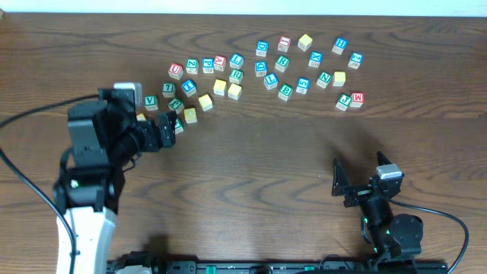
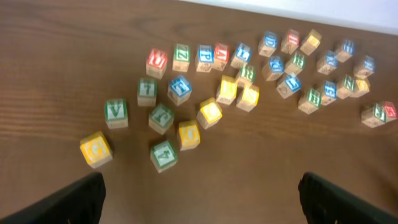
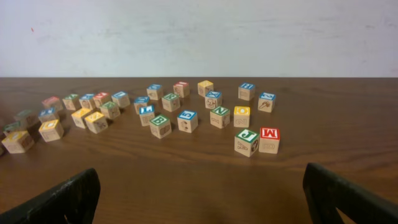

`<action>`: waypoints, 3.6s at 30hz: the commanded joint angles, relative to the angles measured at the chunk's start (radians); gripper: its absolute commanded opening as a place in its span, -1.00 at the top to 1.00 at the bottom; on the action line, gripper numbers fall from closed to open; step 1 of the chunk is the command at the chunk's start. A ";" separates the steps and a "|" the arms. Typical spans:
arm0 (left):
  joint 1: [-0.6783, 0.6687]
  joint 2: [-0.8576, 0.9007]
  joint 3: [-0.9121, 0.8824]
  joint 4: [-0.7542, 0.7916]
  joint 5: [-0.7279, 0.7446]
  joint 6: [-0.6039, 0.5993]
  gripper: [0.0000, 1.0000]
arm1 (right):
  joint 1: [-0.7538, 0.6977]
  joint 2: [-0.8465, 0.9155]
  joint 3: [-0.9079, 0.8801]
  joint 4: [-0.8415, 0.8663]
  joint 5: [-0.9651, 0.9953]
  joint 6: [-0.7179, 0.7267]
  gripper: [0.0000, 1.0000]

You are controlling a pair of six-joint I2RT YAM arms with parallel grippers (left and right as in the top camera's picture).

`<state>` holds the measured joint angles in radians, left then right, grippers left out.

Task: Spell out ROBOT
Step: 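Move the left gripper over the block cluster toward the green R block, then lower the left gripper and close it on the green R block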

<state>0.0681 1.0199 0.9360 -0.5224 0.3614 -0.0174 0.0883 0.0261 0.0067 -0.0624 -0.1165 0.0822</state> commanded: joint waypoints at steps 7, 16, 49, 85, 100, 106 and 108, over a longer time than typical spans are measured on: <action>-0.098 0.261 0.409 -0.270 -0.042 0.069 -0.95 | -0.002 -0.002 -0.001 -0.002 -0.009 -0.005 -0.98; -0.185 0.535 0.708 -0.486 -0.059 0.069 -0.95 | -0.002 -0.002 -0.001 -0.002 -0.010 -0.005 -0.98; -0.306 0.613 0.707 -0.382 -0.191 -0.031 -0.96 | -0.002 -0.002 -0.001 -0.002 -0.010 -0.005 -0.99; -0.423 1.341 1.077 -0.199 -0.266 0.177 -0.76 | -0.002 -0.002 -0.001 -0.002 -0.009 -0.005 -0.98; -0.422 1.399 1.075 -0.095 -0.336 0.174 -0.75 | -0.002 -0.002 -0.001 -0.002 -0.010 -0.005 -0.98; -0.422 1.420 1.074 -0.077 -0.336 0.161 -0.53 | -0.002 -0.002 -0.001 -0.002 -0.009 -0.005 -0.99; -0.422 1.425 1.074 -0.072 -0.336 0.154 -0.42 | -0.002 -0.002 -0.001 -0.002 -0.009 -0.005 -0.99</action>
<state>-0.3553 2.4199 1.9926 -0.6006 0.0418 0.1532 0.0883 0.0261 0.0067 -0.0624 -0.1165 0.0822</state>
